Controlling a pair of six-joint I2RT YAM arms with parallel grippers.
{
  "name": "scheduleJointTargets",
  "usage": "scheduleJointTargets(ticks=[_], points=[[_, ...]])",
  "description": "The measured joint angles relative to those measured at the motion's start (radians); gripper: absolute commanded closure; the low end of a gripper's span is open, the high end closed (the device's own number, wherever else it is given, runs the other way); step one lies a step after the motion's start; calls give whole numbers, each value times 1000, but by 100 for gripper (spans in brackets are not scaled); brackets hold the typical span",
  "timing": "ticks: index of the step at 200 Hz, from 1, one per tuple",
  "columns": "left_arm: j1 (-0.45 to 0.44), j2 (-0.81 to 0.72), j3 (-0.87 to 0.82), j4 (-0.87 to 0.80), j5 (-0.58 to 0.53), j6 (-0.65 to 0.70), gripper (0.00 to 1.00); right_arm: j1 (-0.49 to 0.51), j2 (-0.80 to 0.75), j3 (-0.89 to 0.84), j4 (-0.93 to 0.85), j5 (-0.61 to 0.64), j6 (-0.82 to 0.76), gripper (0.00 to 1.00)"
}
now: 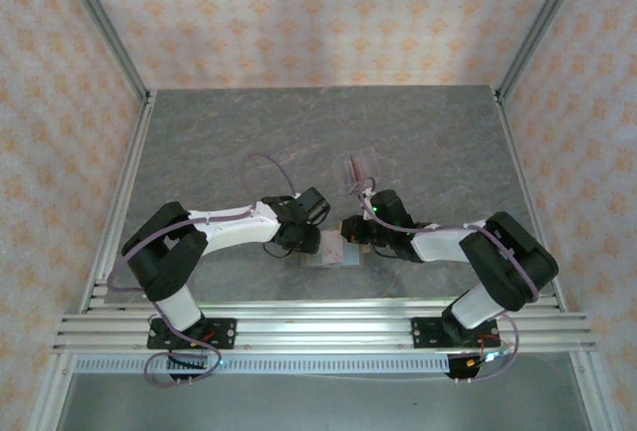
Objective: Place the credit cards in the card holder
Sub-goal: Insert the credit card into the card slot.
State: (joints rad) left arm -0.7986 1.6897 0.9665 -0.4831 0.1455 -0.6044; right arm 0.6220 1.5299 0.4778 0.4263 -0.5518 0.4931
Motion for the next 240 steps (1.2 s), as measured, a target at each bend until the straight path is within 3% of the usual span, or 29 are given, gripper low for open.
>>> scheduleJointTargets(ticks=[240], points=[[0, 0, 0, 0, 3, 0, 62, 111, 31, -87, 217, 183, 169, 100]])
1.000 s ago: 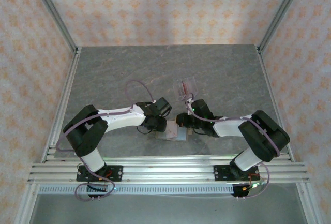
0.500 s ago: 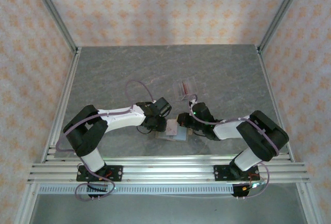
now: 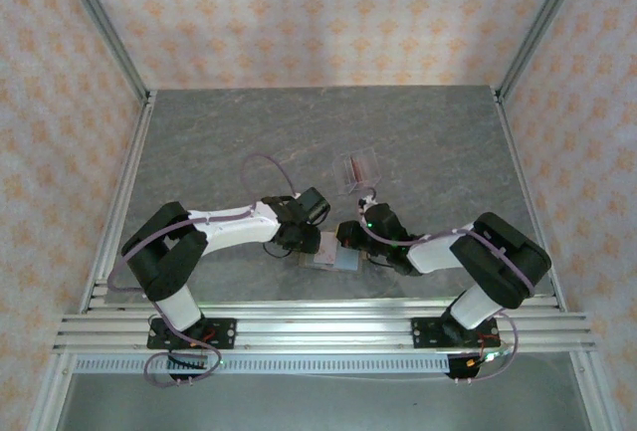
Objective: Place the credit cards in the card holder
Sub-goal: Insert the credit card into the card slot.
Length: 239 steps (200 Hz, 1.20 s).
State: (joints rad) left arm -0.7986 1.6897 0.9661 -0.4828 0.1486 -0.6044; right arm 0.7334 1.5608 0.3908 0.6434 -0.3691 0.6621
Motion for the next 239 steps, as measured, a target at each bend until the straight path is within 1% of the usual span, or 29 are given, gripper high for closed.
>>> scheduleJointTargets(ticks=[40, 94, 120, 139, 167, 181, 198, 212, 221, 229, 239], points=[[0, 0, 0, 0, 0, 0, 62, 24, 0, -23, 26, 24, 21, 100], [0, 0, 0, 0, 1, 0, 62, 70, 3, -39, 79, 103, 71, 100], [0, 0, 0, 0, 2, -1, 62, 76, 18, -41, 106, 119, 90, 100], [0, 0, -1, 1, 4, -5, 61, 76, 16, -42, 103, 125, 98, 86], [0, -12, -8, 1, 11, -8, 60, 77, -53, -37, 14, 138, 95, 71], [0, -20, -13, 0, 24, -8, 59, 77, -106, -26, -58, 143, 87, 67], [2, -32, -17, 0, 38, -8, 58, 77, -170, -1, -155, 150, 74, 65], [7, -49, -18, 0, 54, -8, 58, 77, -219, 29, -246, 159, 63, 66], [9, -61, -18, 0, 58, -8, 58, 77, -242, 46, -285, 163, 57, 69], [10, -68, -18, 0, 61, -8, 58, 77, -256, 57, -308, 164, 52, 74], [13, -72, -18, 0, 63, -8, 59, 77, -262, 64, -332, 164, 48, 86]])
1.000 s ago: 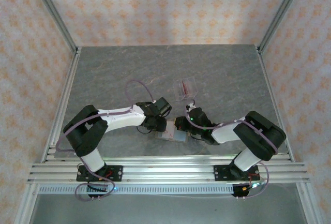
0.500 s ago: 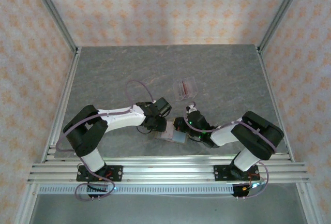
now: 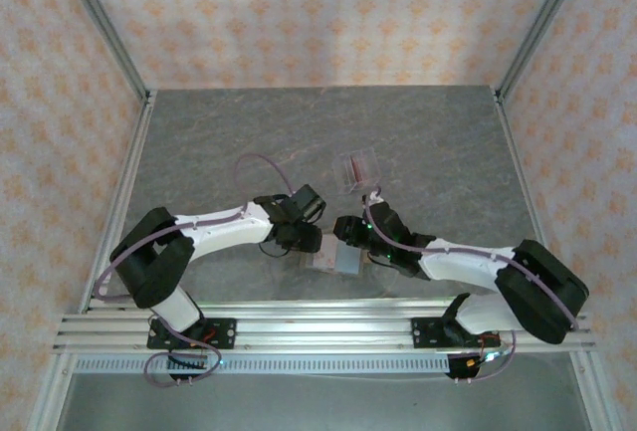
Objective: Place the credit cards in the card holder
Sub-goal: Insert the credit card into the card slot, then rotate the card holder at the center of the table.
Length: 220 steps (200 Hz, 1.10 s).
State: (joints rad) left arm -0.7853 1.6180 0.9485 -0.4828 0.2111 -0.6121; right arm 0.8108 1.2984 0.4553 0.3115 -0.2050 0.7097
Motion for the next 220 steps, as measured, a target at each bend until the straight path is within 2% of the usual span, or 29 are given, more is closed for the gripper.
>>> scheduleJointTargets(ticks=[9, 24, 46, 80, 154, 188, 220], points=[[5, -6, 0, -2, 7, 0, 60, 1, -16, 16, -83, -18, -5, 94], [15, -22, 0, -4, 14, 2, 64, 16, -46, 27, -185, -35, -3, 100], [21, -31, 1, -4, 18, 12, 72, 58, -57, 42, -304, -55, -3, 100], [21, -23, 2, -4, 18, 12, 79, 89, -56, 42, -429, -74, 1, 100], [21, 41, 6, -4, 18, 12, 80, 99, 22, 77, -516, -99, 4, 100], [21, 50, 6, -3, 21, 11, 80, 54, 53, 108, -526, -97, -4, 100], [21, 50, 3, 2, 21, 11, 80, 14, 38, 133, -616, -45, -28, 100]])
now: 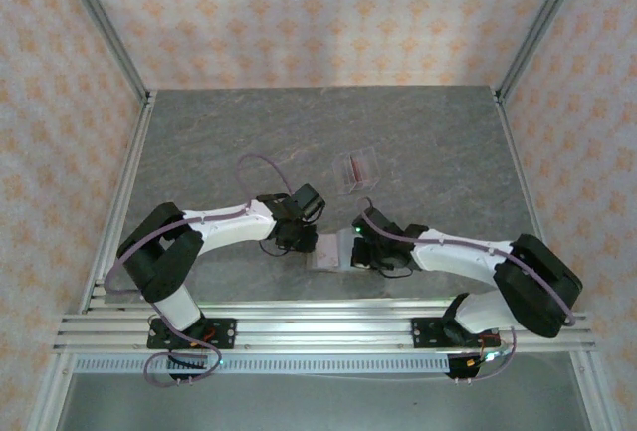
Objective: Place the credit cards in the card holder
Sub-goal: Rotate the card holder at the center of the table.
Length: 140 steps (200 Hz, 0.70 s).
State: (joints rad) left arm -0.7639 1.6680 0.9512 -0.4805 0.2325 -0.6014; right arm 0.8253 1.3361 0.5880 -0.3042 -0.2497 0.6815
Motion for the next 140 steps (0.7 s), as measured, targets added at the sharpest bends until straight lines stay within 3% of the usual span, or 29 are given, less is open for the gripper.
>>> scheduleJointTargets(ticks=[83, 140], points=[[0, 2, -26, 33, 26, -23, 81, 7, -86, 111, -123, 12, -33, 100], [-7, -7, -27, 35, 29, -31, 81, 10, 60, 172, -72, -22, -60, 100]])
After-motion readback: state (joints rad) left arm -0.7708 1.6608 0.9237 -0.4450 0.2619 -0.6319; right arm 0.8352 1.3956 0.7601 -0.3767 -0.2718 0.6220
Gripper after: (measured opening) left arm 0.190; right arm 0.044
